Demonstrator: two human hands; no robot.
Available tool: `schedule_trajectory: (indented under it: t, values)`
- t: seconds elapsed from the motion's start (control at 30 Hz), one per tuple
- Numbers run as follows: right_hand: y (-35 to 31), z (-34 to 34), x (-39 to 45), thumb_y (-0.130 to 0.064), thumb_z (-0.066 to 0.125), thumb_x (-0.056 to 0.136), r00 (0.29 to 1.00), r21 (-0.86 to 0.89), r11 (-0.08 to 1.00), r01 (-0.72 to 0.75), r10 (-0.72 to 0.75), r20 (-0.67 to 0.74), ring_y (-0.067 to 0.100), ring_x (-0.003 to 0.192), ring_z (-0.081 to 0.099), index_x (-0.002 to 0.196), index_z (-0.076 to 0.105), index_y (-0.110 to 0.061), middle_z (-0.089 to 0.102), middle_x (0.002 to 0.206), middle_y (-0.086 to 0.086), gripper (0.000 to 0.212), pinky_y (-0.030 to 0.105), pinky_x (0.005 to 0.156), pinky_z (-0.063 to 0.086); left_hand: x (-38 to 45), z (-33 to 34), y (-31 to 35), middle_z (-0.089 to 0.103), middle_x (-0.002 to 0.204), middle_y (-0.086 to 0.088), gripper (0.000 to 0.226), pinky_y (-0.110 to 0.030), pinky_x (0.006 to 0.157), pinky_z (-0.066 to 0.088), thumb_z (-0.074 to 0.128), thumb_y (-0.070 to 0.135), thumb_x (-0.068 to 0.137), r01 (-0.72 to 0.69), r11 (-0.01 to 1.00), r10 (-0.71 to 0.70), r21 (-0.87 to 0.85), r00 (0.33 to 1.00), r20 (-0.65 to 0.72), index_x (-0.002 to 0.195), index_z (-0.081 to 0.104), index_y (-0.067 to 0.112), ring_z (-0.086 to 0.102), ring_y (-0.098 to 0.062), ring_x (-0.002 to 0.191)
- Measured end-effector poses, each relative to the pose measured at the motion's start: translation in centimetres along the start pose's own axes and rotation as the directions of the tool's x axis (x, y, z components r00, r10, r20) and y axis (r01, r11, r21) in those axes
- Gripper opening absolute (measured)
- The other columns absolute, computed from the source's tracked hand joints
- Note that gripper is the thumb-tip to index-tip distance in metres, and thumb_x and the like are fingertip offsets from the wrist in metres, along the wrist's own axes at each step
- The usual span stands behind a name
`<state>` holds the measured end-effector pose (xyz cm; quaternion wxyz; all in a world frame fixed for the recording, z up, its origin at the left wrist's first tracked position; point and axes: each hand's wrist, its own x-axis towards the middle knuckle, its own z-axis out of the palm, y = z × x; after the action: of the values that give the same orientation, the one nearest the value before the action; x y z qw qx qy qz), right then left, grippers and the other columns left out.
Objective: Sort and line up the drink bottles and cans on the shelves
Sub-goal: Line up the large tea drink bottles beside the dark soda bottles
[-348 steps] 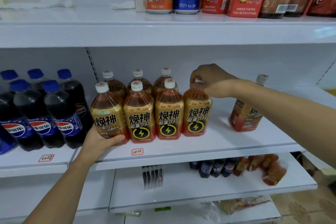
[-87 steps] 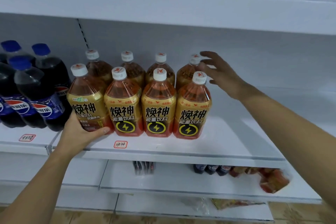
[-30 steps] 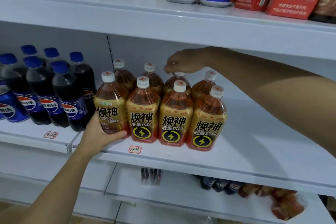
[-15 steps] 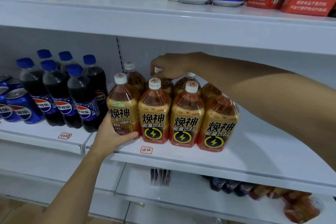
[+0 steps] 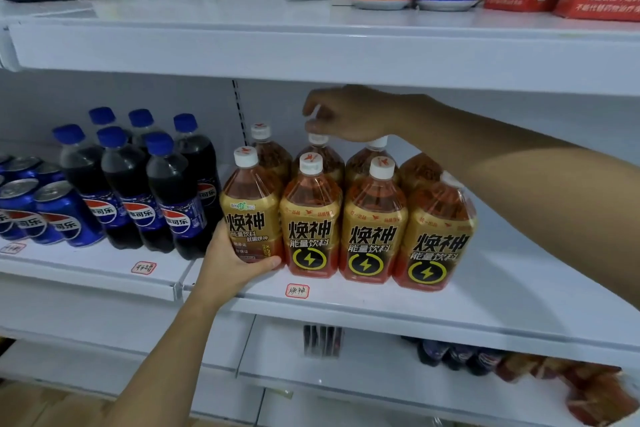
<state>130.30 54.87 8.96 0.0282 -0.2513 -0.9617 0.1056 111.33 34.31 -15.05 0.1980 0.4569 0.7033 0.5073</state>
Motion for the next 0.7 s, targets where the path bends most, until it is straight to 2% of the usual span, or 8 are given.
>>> schedule_trajectory:
  t: [0.07,0.13,0.23,0.33,0.43,0.5,0.57,0.7]
  values:
    - [0.3,-0.8,-2.8,-0.048,0.05,0.104,0.987,0.077,0.997,-0.021,0.033,-0.157,0.016,0.12,0.059,0.137,0.053,-0.024,0.062,0.13,-0.002,0.041,0.034,0.103,0.046,0.2,-0.1,0.0,0.067,0.122,0.011,0.108,-0.035,0.096,0.054,0.097,0.056,0.039,-0.009,1.0,0.009,-0.018,1.0,-0.004,0.132,0.047,0.035,0.065,-0.007,0.112]
    - [0.2,-0.5,-6.8,-0.041,0.05,0.105,0.934,0.102,0.994,-0.026,0.06,-0.352,0.006,0.123,0.053,0.135,0.056,-0.023,0.06,0.133,-0.006,0.035,0.024,0.106,0.041,0.2,-0.2,0.0,0.065,0.124,0.013,0.104,-0.031,0.095,0.051,0.101,0.048,0.044,-0.029,0.999,0.029,-0.038,1.0,-0.002,0.131,0.045,0.045,0.063,-0.004,0.114]
    - [-1.5,2.4,-13.3,-0.025,0.058,0.101,0.739,0.136,0.991,0.016,0.08,-0.669,-0.002,0.106,0.052,0.121,0.065,-0.018,0.065,0.121,-0.008,0.022,0.01,0.093,0.038,-0.5,0.0,0.1,0.058,0.135,0.011,0.09,-0.025,0.1,0.05,0.09,0.041,0.07,-0.114,0.987,0.108,-0.112,0.992,-0.058,0.142,0.037,0.043,0.057,-0.002,0.124]
    - [-2.2,8.1,-18.1,-0.01,0.061,0.093,0.515,0.284,0.957,0.064,0.212,-0.831,0.004,0.079,0.058,0.099,0.065,-0.016,0.064,0.09,-0.012,0.009,0.021,0.071,0.048,-2.4,0.2,-0.5,0.053,0.139,-0.006,0.06,-0.017,0.102,0.046,0.062,0.027,0.089,-0.262,0.952,0.217,-0.161,0.943,-0.253,0.145,0.04,0.023,0.055,-0.005,0.123]
    - [-1.5,14.5,-21.0,-0.01,0.061,0.093,0.42,0.562,0.827,0.009,0.507,-0.753,0.01,0.065,0.054,0.087,0.061,-0.024,0.06,0.074,-0.009,0.015,0.031,0.059,0.045,-5.0,0.0,-0.5,0.057,0.106,-0.011,0.023,-0.014,0.083,0.043,0.052,0.026,0.092,-0.319,0.945,0.282,-0.065,0.902,-0.325,0.113,0.05,0.035,0.055,-0.009,0.094]
    - [-1.0,17.8,-21.2,-0.009,0.063,0.097,0.438,0.666,0.742,-0.072,0.624,-0.647,0.008,0.065,0.054,0.084,0.062,-0.027,0.061,0.072,-0.01,0.022,0.031,0.061,0.045,-6.1,-0.1,-0.1,0.056,0.09,-0.003,0.011,-0.014,0.07,0.04,0.046,0.027,0.093,-0.385,0.923,0.377,-0.008,0.908,-0.182,0.099,0.052,0.033,0.052,-0.007,0.083]
    - [-0.6,19.5,-20.5,-0.008,0.063,0.098,0.46,0.721,0.681,-0.129,0.685,-0.565,0.015,0.068,0.058,0.085,0.064,-0.026,0.063,0.072,-0.009,0.022,0.04,0.064,0.051,-6.2,-0.1,0.6,0.059,0.089,0.005,0.014,-0.015,0.067,0.04,0.045,0.027,0.094,-0.451,0.893,0.451,0.006,0.893,-0.014,0.093,0.058,0.021,0.055,-0.006,0.082]
    - [-0.7,20.1,-20.1,-0.009,0.063,0.098,0.414,0.758,0.635,-0.153,0.737,-0.534,0.025,0.077,0.065,0.09,0.067,-0.022,0.067,0.079,-0.005,0.015,0.049,0.073,0.057,-4.7,-0.8,2.3,0.062,0.091,0.017,0.019,-0.021,0.07,0.046,0.048,0.029,0.095,-0.486,0.873,0.485,-0.039,0.857,0.171,0.093,0.064,0.018,0.06,-0.012,0.086]
